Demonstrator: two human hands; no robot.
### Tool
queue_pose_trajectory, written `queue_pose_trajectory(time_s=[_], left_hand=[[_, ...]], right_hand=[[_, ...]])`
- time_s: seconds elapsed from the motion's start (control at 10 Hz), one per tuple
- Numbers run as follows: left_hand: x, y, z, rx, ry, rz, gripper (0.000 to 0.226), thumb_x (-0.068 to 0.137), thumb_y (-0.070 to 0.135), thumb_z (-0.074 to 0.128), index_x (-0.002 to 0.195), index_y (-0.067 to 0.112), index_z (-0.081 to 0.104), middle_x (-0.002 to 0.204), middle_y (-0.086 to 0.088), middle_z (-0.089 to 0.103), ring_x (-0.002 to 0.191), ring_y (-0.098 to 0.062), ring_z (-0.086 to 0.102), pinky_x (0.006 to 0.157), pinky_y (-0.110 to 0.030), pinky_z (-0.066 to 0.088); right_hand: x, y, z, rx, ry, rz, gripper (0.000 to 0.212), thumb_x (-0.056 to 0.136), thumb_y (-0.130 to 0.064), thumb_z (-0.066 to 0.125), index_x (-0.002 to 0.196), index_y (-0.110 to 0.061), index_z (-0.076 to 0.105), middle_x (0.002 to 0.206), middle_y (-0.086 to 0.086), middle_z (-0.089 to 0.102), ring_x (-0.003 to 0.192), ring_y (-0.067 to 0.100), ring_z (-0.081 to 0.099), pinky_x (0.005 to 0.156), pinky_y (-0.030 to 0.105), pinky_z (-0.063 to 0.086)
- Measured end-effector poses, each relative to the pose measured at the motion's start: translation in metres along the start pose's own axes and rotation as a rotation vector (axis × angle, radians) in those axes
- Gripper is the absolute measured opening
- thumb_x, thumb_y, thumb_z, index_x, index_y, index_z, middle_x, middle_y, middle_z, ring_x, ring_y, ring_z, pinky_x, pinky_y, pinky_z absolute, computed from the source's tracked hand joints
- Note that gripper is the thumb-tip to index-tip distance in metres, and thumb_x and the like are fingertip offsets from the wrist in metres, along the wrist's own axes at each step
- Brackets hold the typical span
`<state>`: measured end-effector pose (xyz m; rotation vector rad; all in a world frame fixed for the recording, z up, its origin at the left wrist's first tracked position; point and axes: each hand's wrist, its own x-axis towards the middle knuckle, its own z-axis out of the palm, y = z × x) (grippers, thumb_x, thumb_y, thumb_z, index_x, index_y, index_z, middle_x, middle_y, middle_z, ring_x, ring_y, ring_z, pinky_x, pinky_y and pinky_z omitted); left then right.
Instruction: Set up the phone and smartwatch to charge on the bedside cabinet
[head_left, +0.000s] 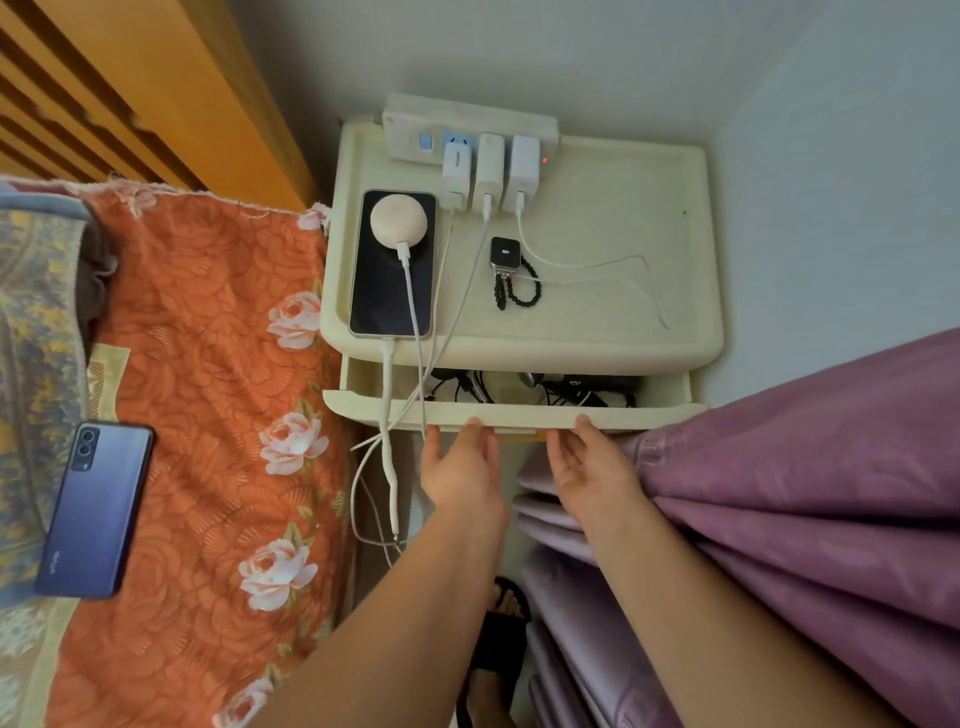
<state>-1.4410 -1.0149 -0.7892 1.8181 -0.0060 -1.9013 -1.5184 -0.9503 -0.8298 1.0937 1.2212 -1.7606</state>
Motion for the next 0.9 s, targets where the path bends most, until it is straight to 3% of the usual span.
queue_pose_trajectory(time_s=[0.2,0.3,0.4,0.6,0.8,0.9], left_hand=[[0.017,0.009,0.018,0.009,-0.101,0.008,0.068,0.094,-0.009,0.046,0.15,0.023,0.026,0.12,-0.017,0.057,0.12,-0.026,0.057,0.105,-0.034,0.044],[0.022,0.014,0.026,0.0,-0.181,-0.024,0.075,0.093,-0.016,0.036,0.152,0.028,0.017,0.143,-0.018,0.044,0.132,-0.027,0.046,0.11,-0.036,0.038],[0.023,0.016,0.029,0.018,-0.21,-0.033,0.08,0.092,-0.019,0.031,0.152,0.031,0.013,0.153,-0.017,0.033,0.137,-0.026,0.04,0.109,-0.035,0.037],[0.025,0.015,0.032,0.042,-0.203,-0.015,0.083,0.089,-0.021,0.03,0.152,0.031,0.012,0.153,-0.016,0.033,0.137,-0.026,0.04,0.109,-0.035,0.036],[0.016,0.015,0.02,0.172,-0.325,-0.056,0.08,0.094,-0.008,0.042,0.152,0.033,0.006,0.152,-0.008,0.035,0.136,-0.023,0.041,0.112,-0.037,0.034],[-0.005,0.014,0.012,0.308,-0.379,-0.103,0.069,0.097,0.003,0.044,0.152,0.031,0.012,0.145,-0.008,0.044,0.133,-0.023,0.043,0.109,-0.037,0.034]], right_hand=[[0.008,-0.012,0.021,0.063,-0.059,0.015,0.028,0.092,-0.002,0.051,0.119,0.004,0.052,0.121,0.02,0.057,0.121,0.028,0.053,0.066,0.028,0.059],[0.001,-0.021,0.033,0.084,-0.105,0.038,0.015,0.09,0.003,0.04,0.089,0.003,0.056,0.102,0.02,0.058,0.113,0.03,0.054,0.079,0.032,0.058],[-0.004,-0.027,0.04,0.111,-0.097,0.03,0.023,0.088,0.004,0.032,0.079,0.001,0.053,0.095,0.019,0.056,0.106,0.03,0.052,0.098,0.037,0.048],[0.0,-0.025,0.039,0.096,-0.107,0.018,0.023,0.088,0.003,0.033,0.081,0.0,0.054,0.099,0.019,0.057,0.098,0.028,0.056,0.098,0.037,0.047],[-0.01,-0.02,0.032,-0.106,-0.107,0.061,0.018,0.094,-0.016,0.04,0.089,-0.006,0.054,0.13,0.012,0.051,0.123,0.025,0.047,0.107,0.035,0.035],[-0.032,-0.015,0.029,-0.257,-0.121,0.083,0.027,0.094,-0.02,0.04,0.114,-0.008,0.054,0.135,0.01,0.051,0.13,0.025,0.043,0.107,0.035,0.033]])
